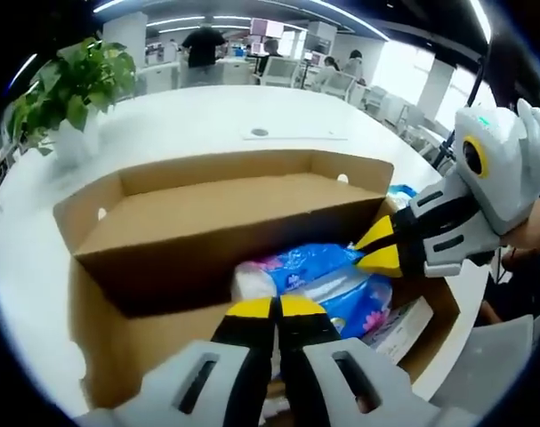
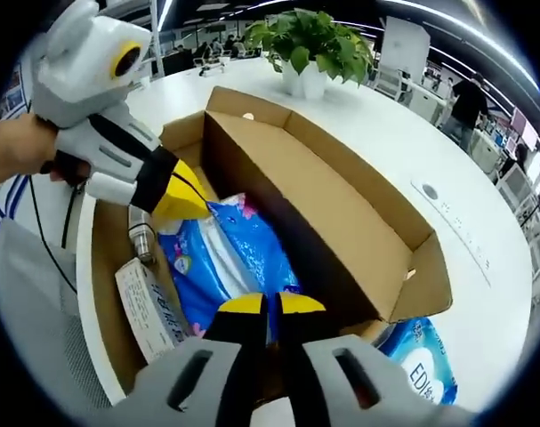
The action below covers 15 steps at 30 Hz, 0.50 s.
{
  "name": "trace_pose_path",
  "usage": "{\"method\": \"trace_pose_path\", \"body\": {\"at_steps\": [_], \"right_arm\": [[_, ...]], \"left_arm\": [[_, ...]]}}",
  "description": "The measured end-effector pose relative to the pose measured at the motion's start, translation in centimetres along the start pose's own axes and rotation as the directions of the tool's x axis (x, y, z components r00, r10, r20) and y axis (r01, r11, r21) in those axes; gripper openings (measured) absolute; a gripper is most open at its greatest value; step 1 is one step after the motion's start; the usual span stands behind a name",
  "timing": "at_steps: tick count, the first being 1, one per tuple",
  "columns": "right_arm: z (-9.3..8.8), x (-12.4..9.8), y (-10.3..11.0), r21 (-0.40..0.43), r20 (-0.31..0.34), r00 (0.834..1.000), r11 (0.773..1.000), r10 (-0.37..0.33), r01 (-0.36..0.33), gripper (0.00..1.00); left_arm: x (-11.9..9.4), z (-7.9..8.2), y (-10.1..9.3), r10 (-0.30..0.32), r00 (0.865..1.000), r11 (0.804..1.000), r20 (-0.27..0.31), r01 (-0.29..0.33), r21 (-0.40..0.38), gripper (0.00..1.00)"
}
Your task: Operate the shoe box by opening the lid, removing the specified soft item, and placing it in the target area until the item is outside and the box remains undamaged.
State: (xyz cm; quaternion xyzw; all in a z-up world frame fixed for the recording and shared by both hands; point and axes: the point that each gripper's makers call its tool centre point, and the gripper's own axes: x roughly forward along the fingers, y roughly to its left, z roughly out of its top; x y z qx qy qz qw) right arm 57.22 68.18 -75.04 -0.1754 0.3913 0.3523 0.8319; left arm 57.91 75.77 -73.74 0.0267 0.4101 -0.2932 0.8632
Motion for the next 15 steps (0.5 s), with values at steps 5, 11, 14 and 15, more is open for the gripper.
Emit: {"method": "trace_pose_path", "body": {"at_steps": [5,11,14,15], "right_arm": [[0.2,-0.4,0.0,-0.009,0.009,1.000,1.000,-0.009,0.009,0.00],[1.2,-1.3,0.0,-0.023,0.045,0.999,0.999,-0.023,0.024,0.00],[1.8,-1.9,0.0,-0.025,0.063,0.998,0.999,-0.029,0.031,0.00],[2.0,-2.2,0.0,-0.028,0.070,0.997,0.999,-0.032,0.034,0.00]], "left_arm": [[-0.5,0.4,-0.3,0.000,1.000,1.000,0.013,0.000,0.001,0.00],[-1.3,1.1,-0.4,0.005,0.999,1.000,0.035,-0.005,0.003,0.00],[-1.9,1.7,-0.5,0.007,0.999,1.000,0.051,-0.007,0.009,0.00],[-2.1,1.8,-0.5,0.007,0.998,1.000,0.055,-0.008,0.010,0.00]]}}
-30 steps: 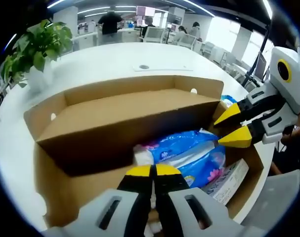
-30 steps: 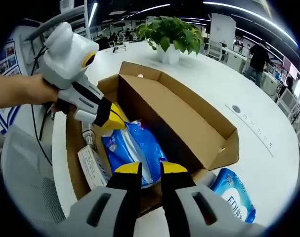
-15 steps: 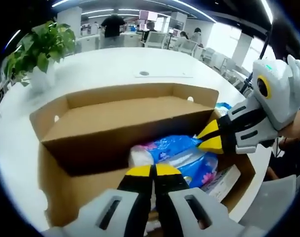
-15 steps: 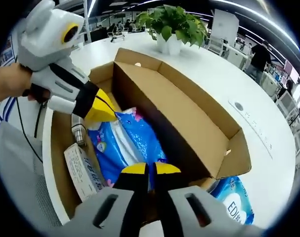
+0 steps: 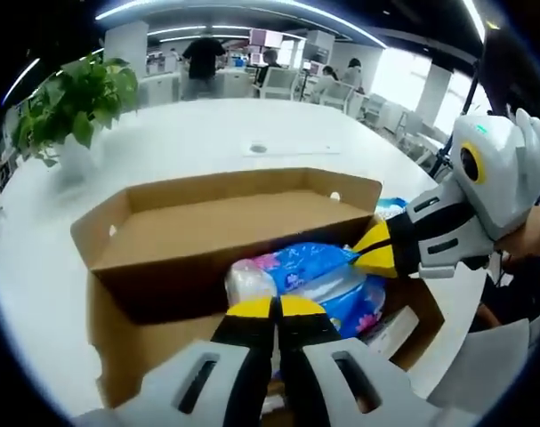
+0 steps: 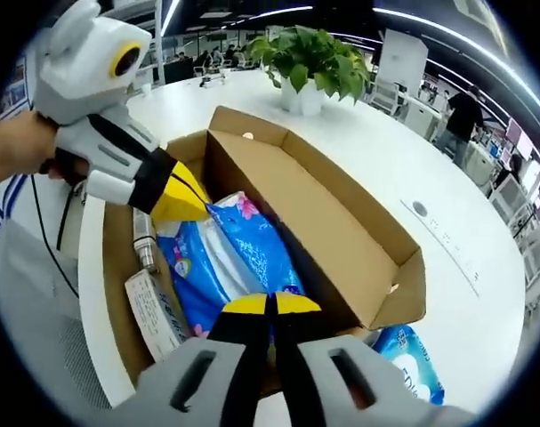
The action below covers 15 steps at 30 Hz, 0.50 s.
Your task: Operate the shoe box by opening the lid, removing the specified soft item, and placing it in the target area until the item is outside and the box remains undamaged.
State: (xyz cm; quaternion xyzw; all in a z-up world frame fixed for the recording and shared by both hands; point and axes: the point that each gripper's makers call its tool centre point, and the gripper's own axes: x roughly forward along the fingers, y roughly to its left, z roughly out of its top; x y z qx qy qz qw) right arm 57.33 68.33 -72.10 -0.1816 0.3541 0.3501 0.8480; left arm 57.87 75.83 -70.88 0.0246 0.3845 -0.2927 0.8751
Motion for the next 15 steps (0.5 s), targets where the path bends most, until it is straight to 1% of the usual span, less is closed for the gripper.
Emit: {"method": "trace_pose_path", "body": {"at_steps": [9,15], "right_arm": [[2.4,-2.6,-0.1,-0.005,0.059,0.998,1.000,-0.013,0.014,0.00],[3.8,-4.4,-0.1,-0.031,0.086,0.996,0.999,-0.020,0.022,0.00]], "left_arm": [[-2.3,2.1,-0.6,0.002,0.999,0.999,0.053,-0.004,0.033,0.00],[-3.8,3.4,-1.1,0.000,0.997,0.999,0.083,-0.004,0.041,0.00]]}}
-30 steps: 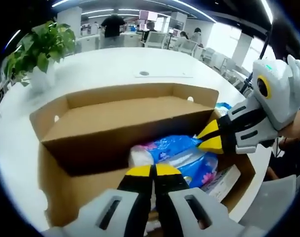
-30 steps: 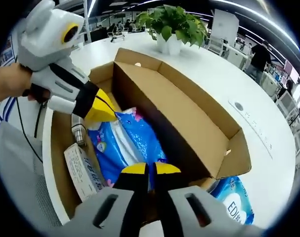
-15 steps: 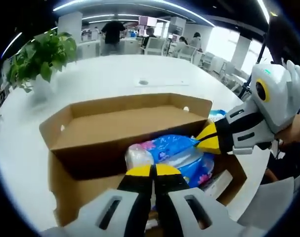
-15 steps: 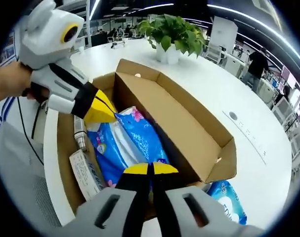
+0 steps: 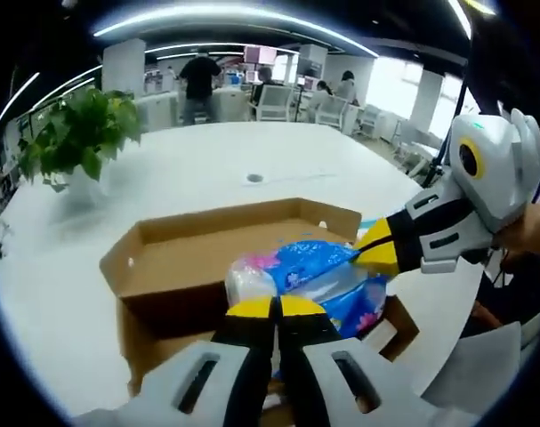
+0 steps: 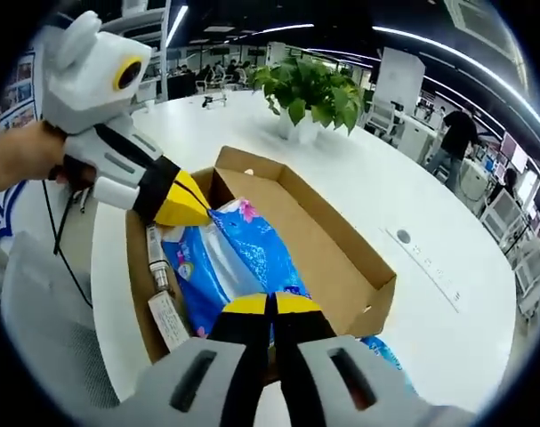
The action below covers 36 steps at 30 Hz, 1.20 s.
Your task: Operate the shoe box by opening the lid, removing the specified soft item, and placing it in the target area until the item is outside and the box remains undamaged.
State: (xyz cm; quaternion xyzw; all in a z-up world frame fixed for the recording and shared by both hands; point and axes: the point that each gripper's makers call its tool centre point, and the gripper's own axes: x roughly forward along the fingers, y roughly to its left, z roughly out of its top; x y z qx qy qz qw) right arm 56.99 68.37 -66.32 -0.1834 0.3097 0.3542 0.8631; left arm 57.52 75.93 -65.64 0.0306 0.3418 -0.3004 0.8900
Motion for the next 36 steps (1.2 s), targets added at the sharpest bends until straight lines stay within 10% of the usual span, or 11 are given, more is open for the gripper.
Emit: {"method": "trace_pose_path", "body": {"at_steps": [16,36], "right_arm": [[1.7,-5.3,-2.5,-0.017,0.051,0.997,0.998,-0.059,0.060,0.00],[-2.9,-11.2,-6.8,-0.009,0.018,0.989,0.989,-0.147,0.147,0.00]], "left_arm": [[-1.9,4.0,-4.2,-0.050,0.996,0.997,0.078,0.045,0.068,0.00],[0.5,5.5,-12.5,-0.153,0.985,0.973,0.080,0.136,0.187,0.00]]}}
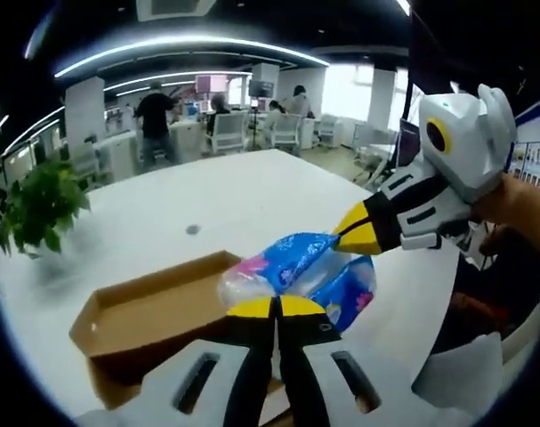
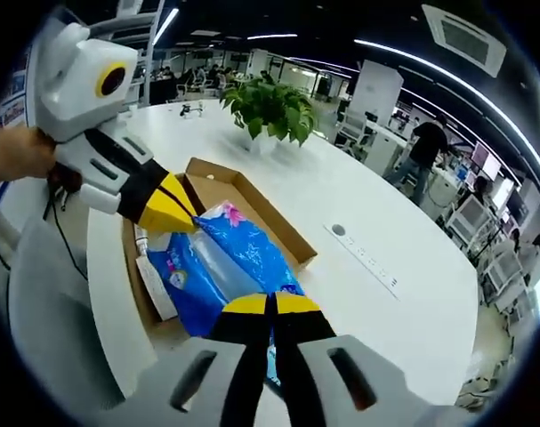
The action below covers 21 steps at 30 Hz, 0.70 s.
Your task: Operate the shoe box by opening the lid, removing the specified soft item, and placing it in the target area until the item is outside and the box remains undamaged.
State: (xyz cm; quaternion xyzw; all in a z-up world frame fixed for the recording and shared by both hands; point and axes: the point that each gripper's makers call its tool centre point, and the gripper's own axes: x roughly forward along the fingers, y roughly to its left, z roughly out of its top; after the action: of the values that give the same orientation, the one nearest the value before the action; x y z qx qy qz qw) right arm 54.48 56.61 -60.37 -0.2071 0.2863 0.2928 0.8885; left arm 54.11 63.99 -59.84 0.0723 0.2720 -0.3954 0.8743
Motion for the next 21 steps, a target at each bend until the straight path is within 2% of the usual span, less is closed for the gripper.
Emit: {"method": "trace_pose_path", "body": {"at_steps": [14,21], "right_arm": [[-3.3,-2.5,-3.4,0.015,-0.015,0.999,0.999,-0.047,0.047,0.00],[-4.9,-3.4,-4.9,0.017,-0.027,0.998,0.998,-0.057,0.058,0.00]], "left_arm": [[3.3,1.3,-4.0,-0.055,0.999,0.996,-0.001,0.055,0.065,0.00],[4.9,1.6,-5.7,-0.075,0.997,0.995,-0.003,0.075,0.065,0.00]]}}
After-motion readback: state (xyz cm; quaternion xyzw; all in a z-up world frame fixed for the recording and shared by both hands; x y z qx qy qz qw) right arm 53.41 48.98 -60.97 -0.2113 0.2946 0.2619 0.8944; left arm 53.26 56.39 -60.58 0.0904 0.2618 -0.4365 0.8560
